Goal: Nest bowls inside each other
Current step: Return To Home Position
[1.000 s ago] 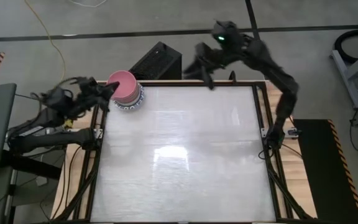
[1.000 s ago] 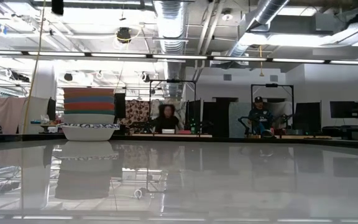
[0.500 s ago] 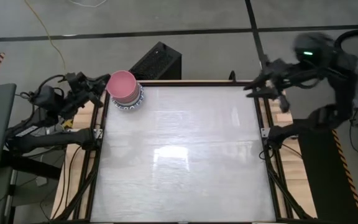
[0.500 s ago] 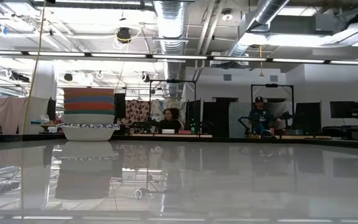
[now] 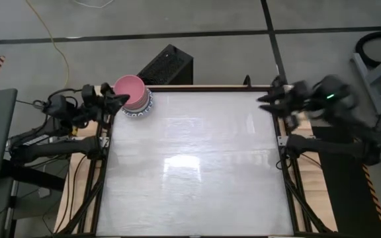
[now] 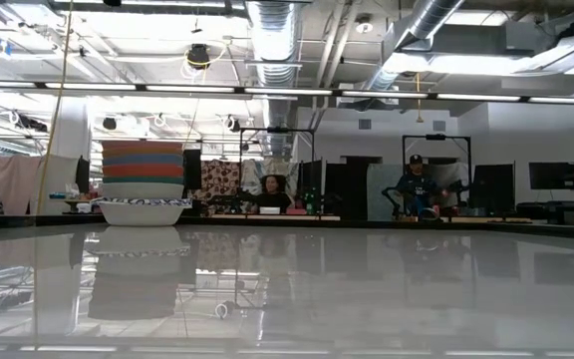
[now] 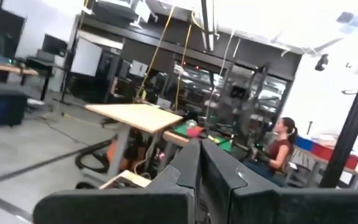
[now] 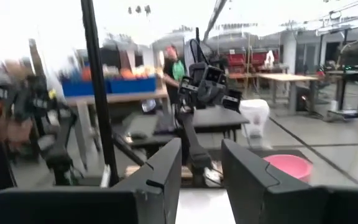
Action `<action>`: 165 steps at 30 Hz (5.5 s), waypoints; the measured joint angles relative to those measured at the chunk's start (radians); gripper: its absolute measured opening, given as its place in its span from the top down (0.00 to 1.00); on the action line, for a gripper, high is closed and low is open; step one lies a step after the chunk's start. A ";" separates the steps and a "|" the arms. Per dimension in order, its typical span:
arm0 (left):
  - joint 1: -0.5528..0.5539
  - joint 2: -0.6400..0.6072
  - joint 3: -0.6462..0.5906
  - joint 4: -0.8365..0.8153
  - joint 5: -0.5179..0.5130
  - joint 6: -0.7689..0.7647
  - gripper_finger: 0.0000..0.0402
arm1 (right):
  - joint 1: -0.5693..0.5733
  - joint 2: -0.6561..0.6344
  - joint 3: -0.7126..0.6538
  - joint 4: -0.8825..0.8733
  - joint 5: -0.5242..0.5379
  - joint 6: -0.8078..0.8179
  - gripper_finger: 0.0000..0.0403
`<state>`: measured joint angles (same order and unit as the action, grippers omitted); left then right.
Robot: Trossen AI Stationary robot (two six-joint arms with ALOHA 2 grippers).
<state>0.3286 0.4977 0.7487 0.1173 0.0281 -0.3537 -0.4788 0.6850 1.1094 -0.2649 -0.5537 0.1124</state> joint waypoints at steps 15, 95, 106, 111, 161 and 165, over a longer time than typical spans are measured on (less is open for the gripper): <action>0.155 -0.066 -0.154 -0.049 0.264 -0.119 1.00 | 0.085 -0.265 -0.908 1.050 0.140 0.311 0.67; -0.342 -0.495 -0.740 -0.023 0.022 0.081 1.00 | -0.009 -0.646 -1.102 0.344 -0.057 0.123 0.67; -0.342 -0.494 -0.740 -0.058 -0.180 0.177 1.00 | 0.178 -0.646 -1.102 0.331 0.183 0.037 0.67; -0.341 -0.494 -0.740 -0.047 -0.167 0.168 1.00 | 0.210 -0.646 -1.103 0.313 0.413 0.030 0.67; -0.341 -0.494 -0.740 -0.044 -0.140 0.142 1.00 | 0.719 -0.647 -1.103 0.360 0.573 0.021 0.67; -0.341 -0.494 -0.740 -0.044 -0.140 0.151 1.00 | 0.719 -0.647 -1.103 0.404 0.359 0.016 0.67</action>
<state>-0.0127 0.0040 0.0082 0.0738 -0.1116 -0.2032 0.2405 0.0380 0.0063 0.1394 -0.1945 0.1289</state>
